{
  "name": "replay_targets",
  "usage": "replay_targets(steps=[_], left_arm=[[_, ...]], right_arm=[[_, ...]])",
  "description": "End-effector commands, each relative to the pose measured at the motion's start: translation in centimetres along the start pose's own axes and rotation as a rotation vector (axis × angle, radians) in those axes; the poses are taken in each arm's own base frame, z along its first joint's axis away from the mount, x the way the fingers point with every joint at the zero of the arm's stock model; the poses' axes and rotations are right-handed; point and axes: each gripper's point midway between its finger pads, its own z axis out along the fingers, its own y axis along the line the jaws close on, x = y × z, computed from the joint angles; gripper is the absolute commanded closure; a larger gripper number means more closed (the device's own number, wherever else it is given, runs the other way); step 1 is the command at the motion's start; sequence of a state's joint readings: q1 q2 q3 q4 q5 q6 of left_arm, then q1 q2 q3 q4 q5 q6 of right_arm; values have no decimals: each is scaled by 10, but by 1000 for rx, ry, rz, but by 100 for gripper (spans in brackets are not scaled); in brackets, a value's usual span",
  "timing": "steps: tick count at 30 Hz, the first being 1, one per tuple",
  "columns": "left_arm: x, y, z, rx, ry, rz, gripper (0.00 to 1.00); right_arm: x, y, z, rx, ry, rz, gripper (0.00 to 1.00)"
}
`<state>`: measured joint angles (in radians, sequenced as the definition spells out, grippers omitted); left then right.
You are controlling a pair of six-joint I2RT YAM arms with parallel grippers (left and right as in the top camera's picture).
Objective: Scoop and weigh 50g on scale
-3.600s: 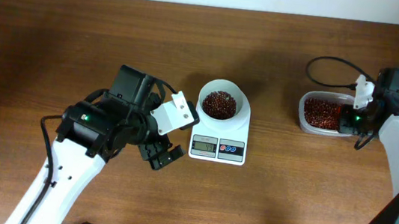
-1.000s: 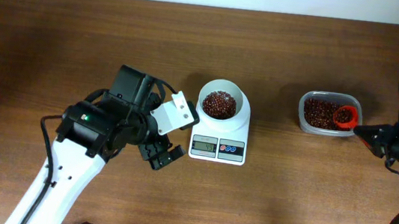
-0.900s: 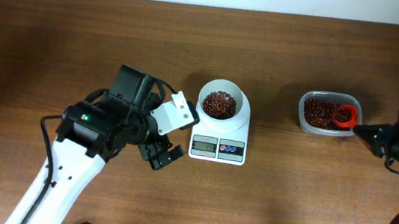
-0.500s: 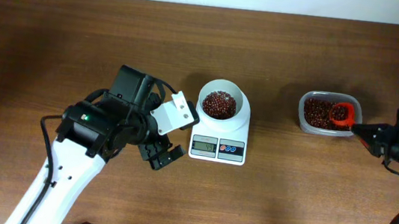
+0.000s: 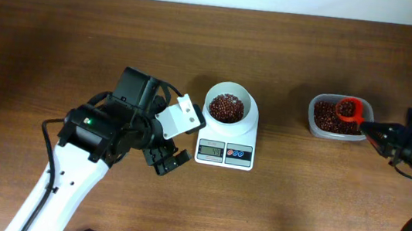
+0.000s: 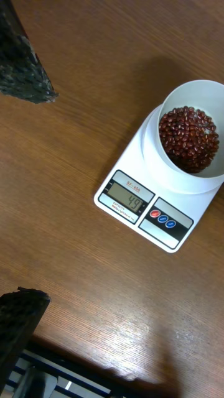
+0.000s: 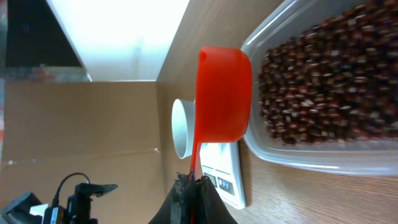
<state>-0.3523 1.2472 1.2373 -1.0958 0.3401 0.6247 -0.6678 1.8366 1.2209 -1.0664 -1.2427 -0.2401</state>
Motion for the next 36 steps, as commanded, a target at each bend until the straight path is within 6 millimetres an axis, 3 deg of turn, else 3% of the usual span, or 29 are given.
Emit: replay_targets(steps=[1, 7, 18, 28, 36], left_arm=[[-5, -1, -6, -6, -26, 4, 1], [-5, -1, -6, -6, -26, 4, 1], [-5, -1, -6, -6, -26, 4, 1], [-5, -1, -6, -6, -26, 4, 1], [-5, -1, -6, -6, -26, 4, 1]], right_arm=[[6, 15, 17, -79, 39, -23, 96], [26, 32, 50, -113, 145, -54, 96], [80, 69, 109, -197, 367, -110, 96], [121, 96, 140, -284, 503, -161, 96], [131, 106, 149, -332, 533, -197, 96]])
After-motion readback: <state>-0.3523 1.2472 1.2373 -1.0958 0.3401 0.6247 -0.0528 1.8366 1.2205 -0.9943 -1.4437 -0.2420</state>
